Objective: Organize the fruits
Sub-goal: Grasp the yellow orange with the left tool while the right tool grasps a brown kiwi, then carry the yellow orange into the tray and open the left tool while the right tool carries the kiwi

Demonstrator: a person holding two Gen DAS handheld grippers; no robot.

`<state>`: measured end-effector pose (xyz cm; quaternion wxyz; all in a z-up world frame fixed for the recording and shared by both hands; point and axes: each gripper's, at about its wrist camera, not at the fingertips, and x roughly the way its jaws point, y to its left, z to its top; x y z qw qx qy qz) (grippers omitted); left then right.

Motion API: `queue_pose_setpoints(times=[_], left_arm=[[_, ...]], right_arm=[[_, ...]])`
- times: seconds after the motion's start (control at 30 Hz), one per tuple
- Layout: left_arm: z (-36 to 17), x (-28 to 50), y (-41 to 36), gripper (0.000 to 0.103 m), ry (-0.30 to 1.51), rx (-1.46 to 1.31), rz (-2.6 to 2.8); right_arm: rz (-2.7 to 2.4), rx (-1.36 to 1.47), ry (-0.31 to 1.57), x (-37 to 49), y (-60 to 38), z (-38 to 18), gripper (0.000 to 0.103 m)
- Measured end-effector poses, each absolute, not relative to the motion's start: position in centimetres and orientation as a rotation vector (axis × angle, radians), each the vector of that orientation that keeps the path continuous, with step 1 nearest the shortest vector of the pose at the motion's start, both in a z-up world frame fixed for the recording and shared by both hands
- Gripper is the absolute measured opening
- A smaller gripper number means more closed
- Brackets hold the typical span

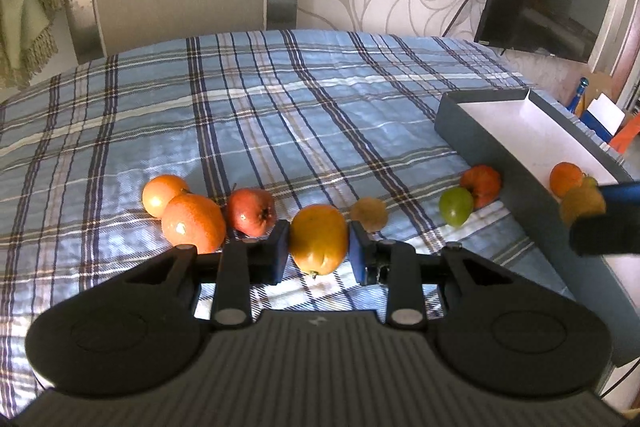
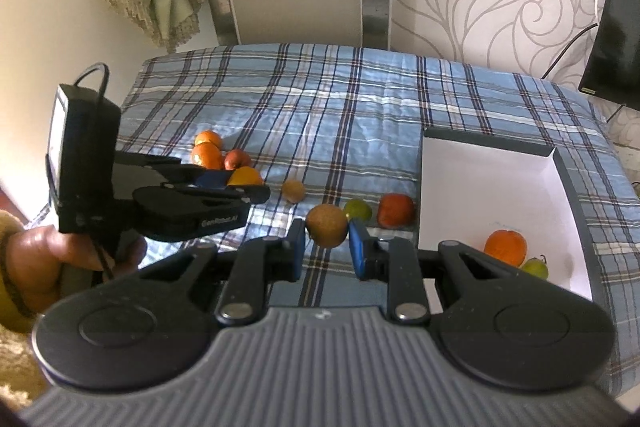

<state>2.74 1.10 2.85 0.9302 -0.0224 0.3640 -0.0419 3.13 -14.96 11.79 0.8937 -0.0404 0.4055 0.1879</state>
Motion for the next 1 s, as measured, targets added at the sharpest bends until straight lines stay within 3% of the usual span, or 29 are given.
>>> queue_pose_setpoints(times=[1.0], left_arm=[[5.8,-0.9,-7.1,0.036,0.73,0.004,-0.003]], right_arm=[[0.504,-0.027,0.802,0.1,-22.6,12.2,0.026]])
